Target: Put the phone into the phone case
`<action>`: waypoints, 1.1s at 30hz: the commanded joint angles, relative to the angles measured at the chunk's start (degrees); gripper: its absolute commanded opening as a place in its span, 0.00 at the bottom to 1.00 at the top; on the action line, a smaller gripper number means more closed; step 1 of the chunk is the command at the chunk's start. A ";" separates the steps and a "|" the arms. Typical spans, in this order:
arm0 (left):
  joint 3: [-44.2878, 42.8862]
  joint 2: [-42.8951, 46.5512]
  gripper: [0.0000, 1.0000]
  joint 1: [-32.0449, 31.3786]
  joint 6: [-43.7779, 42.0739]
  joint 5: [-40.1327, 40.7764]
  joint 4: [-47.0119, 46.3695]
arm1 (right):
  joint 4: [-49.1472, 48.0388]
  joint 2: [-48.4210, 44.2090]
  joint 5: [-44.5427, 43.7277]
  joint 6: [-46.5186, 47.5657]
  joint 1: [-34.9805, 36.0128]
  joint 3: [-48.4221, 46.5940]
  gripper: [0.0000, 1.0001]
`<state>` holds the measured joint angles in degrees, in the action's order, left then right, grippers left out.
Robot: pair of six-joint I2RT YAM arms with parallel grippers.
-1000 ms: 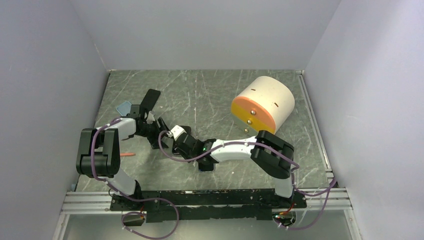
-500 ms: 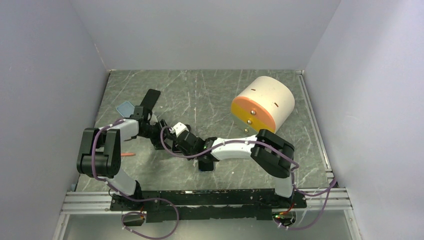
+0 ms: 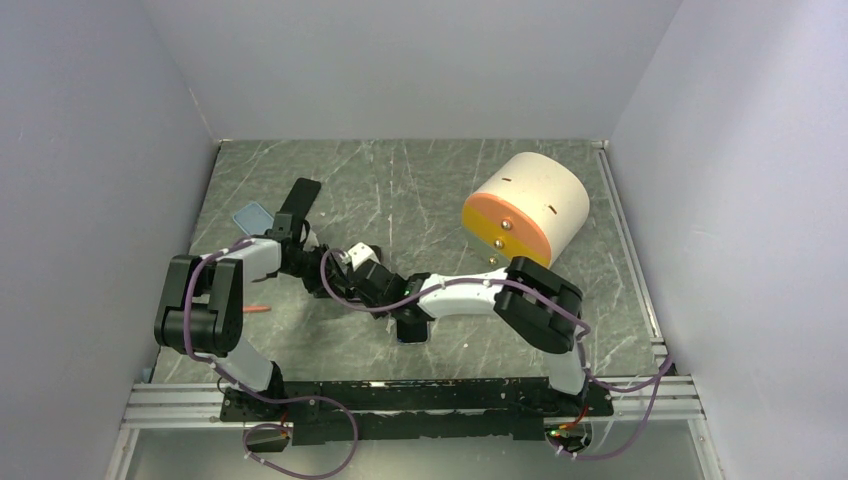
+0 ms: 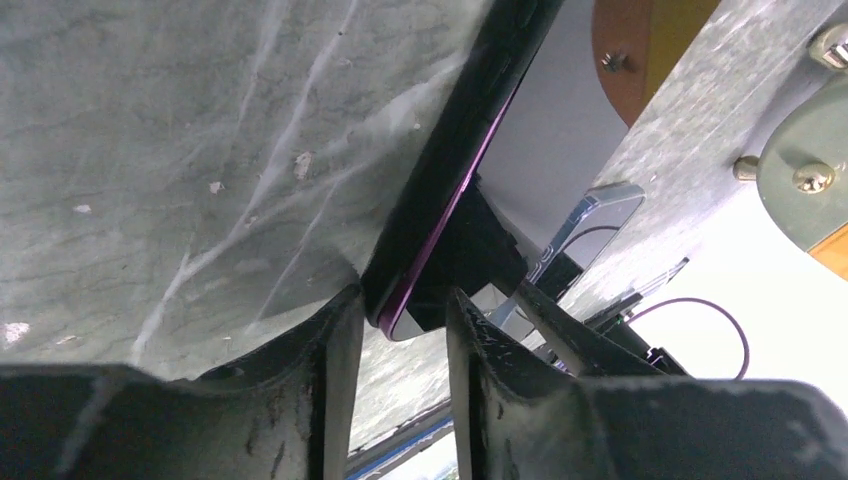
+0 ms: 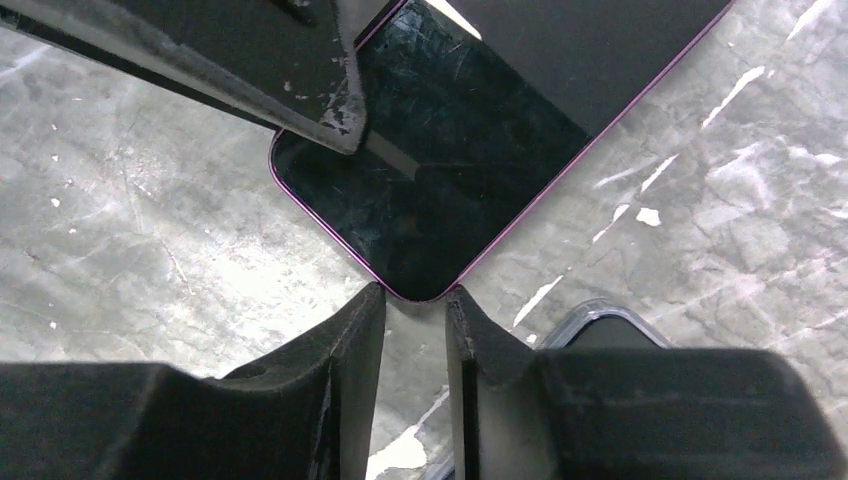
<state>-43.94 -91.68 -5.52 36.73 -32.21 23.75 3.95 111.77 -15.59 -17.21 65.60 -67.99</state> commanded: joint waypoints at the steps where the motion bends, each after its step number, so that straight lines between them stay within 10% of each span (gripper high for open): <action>1: -1.41 0.72 0.35 -1.33 0.87 -0.40 -0.31 | -2.12 -3.83 0.45 -1.92 -0.49 -1.71 0.35; 11: -5.84 6.57 0.57 -0.31 1.77 5.65 4.71 | -3.51 -15.06 6.77 -8.94 -6.70 4.19 0.46; 20: -8.56 0.39 0.55 2.68 3.52 0.80 -0.64 | -1.73 -10.29 12.20 -15.19 -10.40 -1.66 0.49; 33: -7.43 -6.71 0.59 2.65 1.72 -1.83 -3.15 | -6.70 -4.96 15.22 -22.54 -11.76 -0.10 0.92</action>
<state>-51.51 -98.85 -2.81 39.79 -33.32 22.28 1.63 106.13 -2.28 -37.10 54.30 -68.20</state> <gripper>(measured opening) 0.588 0.890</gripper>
